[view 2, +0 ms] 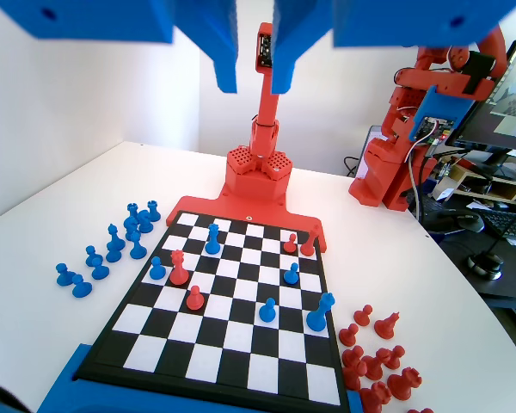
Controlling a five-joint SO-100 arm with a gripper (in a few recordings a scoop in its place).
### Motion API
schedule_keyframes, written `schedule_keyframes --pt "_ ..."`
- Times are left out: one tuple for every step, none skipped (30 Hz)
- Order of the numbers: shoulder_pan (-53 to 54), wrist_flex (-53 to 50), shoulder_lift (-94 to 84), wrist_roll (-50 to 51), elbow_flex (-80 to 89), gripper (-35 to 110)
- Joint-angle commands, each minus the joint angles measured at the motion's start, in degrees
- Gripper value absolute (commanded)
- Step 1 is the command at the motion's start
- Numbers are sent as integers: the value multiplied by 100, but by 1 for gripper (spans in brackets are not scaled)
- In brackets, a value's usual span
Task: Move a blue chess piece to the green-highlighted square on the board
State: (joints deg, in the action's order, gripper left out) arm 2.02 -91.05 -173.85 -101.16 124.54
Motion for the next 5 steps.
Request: schedule_keyframes --pt "9 79 -114 0 18 8" --pt "9 79 -114 0 18 8" --pt "9 79 -114 0 18 8" --pt "9 79 -114 0 18 8" --pt "9 79 -114 0 18 8"
